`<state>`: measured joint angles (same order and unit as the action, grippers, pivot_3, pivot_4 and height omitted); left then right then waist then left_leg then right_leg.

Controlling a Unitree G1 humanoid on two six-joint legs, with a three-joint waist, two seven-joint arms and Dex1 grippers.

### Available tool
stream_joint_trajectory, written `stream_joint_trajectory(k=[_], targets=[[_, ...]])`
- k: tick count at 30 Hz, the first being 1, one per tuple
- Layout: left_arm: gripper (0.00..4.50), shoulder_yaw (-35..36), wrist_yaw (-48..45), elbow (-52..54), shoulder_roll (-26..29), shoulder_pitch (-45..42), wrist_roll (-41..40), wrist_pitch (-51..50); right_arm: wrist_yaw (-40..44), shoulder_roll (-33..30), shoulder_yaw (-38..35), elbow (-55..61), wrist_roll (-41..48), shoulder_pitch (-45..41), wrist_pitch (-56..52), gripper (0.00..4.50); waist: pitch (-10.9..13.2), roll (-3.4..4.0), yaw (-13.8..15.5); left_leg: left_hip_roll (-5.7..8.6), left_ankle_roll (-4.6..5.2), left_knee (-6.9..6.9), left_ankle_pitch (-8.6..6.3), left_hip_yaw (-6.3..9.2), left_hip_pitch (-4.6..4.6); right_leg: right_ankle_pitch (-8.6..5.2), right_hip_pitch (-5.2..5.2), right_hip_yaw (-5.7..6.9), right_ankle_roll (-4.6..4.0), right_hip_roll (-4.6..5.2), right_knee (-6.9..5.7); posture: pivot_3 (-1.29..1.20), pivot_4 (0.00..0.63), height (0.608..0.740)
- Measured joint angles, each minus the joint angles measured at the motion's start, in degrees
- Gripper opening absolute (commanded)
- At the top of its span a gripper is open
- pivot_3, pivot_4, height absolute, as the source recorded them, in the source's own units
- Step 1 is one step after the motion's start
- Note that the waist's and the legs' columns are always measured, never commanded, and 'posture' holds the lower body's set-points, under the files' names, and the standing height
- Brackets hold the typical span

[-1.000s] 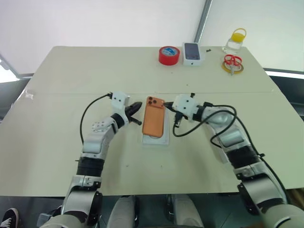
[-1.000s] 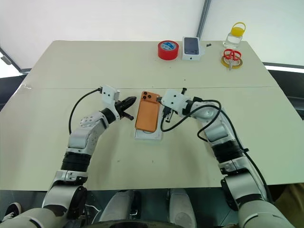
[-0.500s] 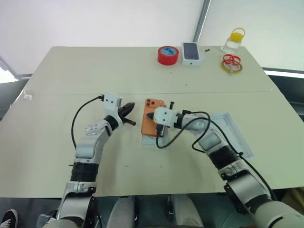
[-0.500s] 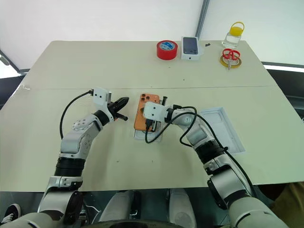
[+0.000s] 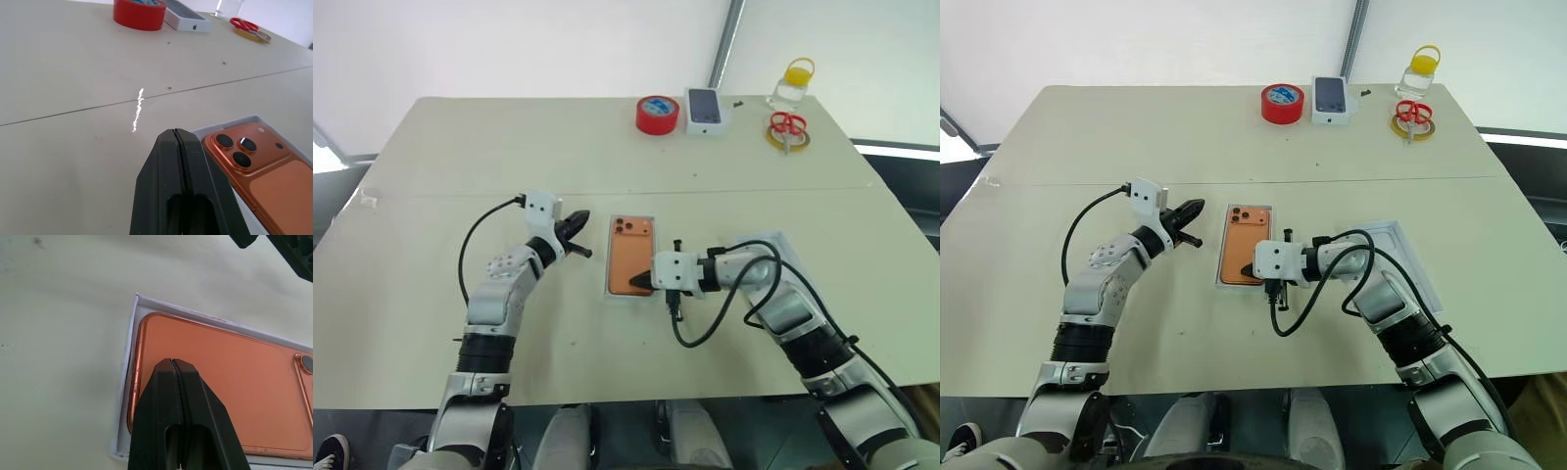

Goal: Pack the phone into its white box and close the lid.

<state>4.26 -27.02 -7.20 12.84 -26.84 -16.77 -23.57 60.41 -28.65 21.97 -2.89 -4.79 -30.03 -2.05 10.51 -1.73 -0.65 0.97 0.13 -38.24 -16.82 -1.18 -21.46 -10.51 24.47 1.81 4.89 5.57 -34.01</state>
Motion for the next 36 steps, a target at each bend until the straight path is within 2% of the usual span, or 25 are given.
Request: stream_joint_trajectory(k=[7,15,19,25,30,36], targets=[[0.02,-0.1,-0.7,0.2,0.9,0.4,-0.2,-1.2,-6.5,2.9,-0.7,-6.0,-1.5,-3.1,1.4,0.0,0.0,0.0,0.1,0.02,0.0,0.0,0.0,0.0,-0.07,0.0,0.03,0.0,0.0,0.01,0.02,0.0,0.15,0.74],[0.02,-1.6,-5.4,1.8,7.3,3.2,0.9,-1.7,-9.4,0.1,-6.3,-7.0,-0.6,-3.4,1.4,0.0,0.0,0.02,0.1,0.03,0.0,0.0,0.0,0.0,-0.07,0.0,0.05,-0.01,-0.02,0.02,0.01,0.0,0.15,0.74],[0.02,-4.7,-5.6,1.2,8.4,4.1,4.4,0.9,-9.9,-4.1,-8.0,-8.5,-1.2,-2.1,2.9,0.0,0.0,0.01,0.2,0.05,0.02,0.0,-0.01,-0.02,-0.08,-0.02,0.05,-0.02,-0.04,0.05,0.03,0.0,0.15,0.74],[0.02,-13.9,-9.3,-0.5,12.3,2.2,12.9,5.7,-11.8,-4.9,-6.6,-11.0,-5.3,-0.7,4.8,0.0,0.0,0.03,0.0,0.0,0.02,0.02,-0.01,-0.05,-0.04,-0.05,0.06,-0.02,-0.1,0.01,0.01,0.0,0.15,0.74],[0.02,-16.8,-13.0,-1.7,10.8,-1.8,14.2,2.3,-11.4,-3.7,-4.9,-9.9,-6.0,0.8,5.2,0.0,0.0,0.04,0.8,0.07,0.05,-0.03,-0.02,-0.04,-0.04,-0.04,-0.01,-0.04,-0.07,0.05,0.01,0.0,0.15,0.74],[0.02,-16.8,-19.6,-0.5,7.1,-2.3,10.2,-3.7,-9.0,-5.5,-6.5,-6.1,-4.0,3.3,2.3,0.0,0.0,0.06,1.7,0.11,0.1,-0.07,-0.05,-0.01,-0.06,-0.07,-0.05,-0.03,-0.08,0.08,0.03,0.0,0.15,0.74]])
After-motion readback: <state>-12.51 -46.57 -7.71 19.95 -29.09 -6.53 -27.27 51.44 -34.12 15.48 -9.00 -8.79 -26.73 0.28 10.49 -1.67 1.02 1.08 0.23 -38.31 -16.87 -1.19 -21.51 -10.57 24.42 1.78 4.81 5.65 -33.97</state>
